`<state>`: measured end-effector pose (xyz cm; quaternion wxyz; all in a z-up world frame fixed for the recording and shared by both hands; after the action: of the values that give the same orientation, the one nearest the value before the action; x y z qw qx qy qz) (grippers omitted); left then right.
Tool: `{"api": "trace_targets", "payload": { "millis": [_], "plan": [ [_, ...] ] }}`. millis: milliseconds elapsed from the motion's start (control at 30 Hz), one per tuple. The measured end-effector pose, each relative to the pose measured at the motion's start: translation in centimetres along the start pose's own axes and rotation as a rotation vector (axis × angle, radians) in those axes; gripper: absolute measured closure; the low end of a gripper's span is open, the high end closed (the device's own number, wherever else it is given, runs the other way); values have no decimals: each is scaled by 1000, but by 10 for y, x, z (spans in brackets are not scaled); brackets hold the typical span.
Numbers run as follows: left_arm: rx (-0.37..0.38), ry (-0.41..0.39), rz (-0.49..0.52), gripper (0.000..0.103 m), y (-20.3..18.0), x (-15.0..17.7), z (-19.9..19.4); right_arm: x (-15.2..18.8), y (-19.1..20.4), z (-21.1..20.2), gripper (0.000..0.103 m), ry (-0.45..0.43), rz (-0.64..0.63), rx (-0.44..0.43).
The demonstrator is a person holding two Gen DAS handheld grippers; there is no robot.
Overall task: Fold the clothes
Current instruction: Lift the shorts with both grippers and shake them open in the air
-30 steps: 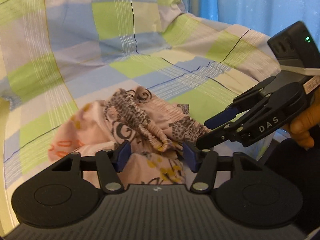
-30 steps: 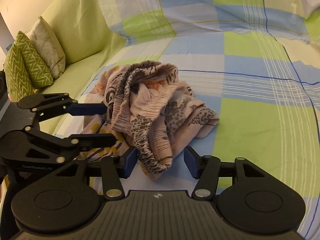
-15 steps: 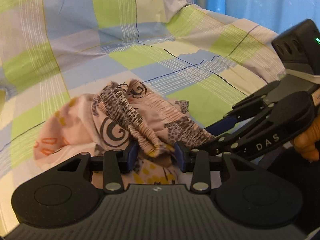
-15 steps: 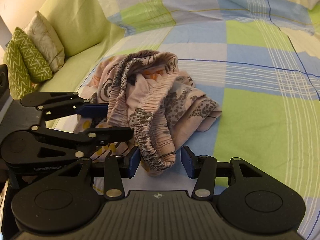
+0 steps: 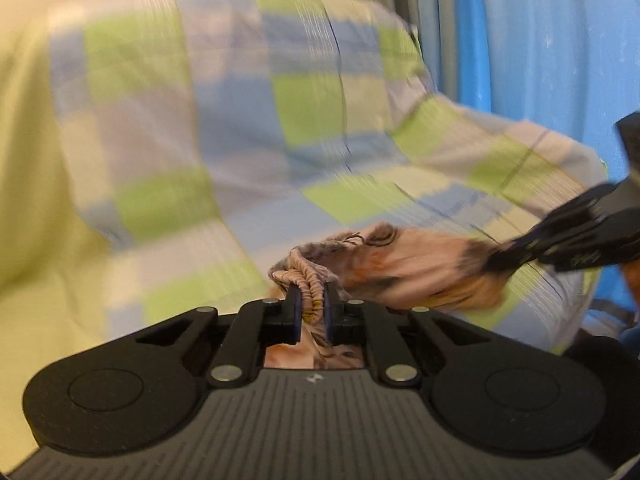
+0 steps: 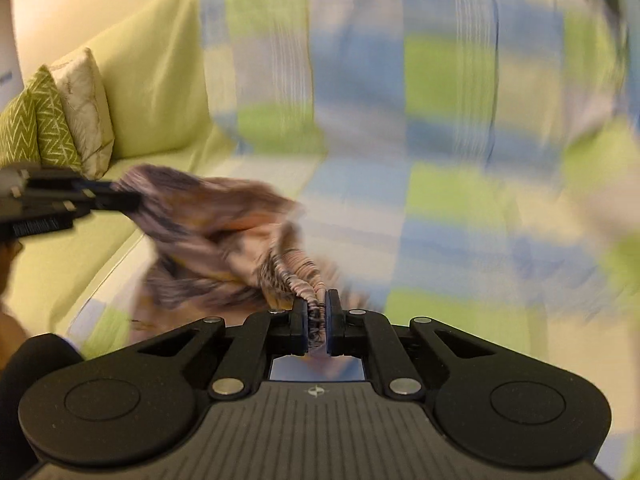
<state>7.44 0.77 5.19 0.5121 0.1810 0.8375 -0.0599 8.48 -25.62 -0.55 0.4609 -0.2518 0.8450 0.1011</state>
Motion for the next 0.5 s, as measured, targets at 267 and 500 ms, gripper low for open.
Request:
{"api": "trace_targets", "payload": {
  "millis": [267,500],
  "plan": [
    [-125,-213,206,96,6,-60,-129,-58,32,-139,97,-308,-193,231],
    [-127,-177,247,96,19,-92,-54,-117,-10,-132,97,-337,-225,293]
  ]
}}
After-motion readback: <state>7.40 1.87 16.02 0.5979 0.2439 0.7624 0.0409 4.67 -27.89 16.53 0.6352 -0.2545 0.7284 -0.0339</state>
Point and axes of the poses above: each gripper's, at about its wrist camera, not at the fingertips, and z roughly the way its jaws point, y to its left, x to its underside, the point moved 1 cm from there along z, roughly the way its jaws point, and after that the axes turned 3 degrees about -z, right-handed, at the moved point
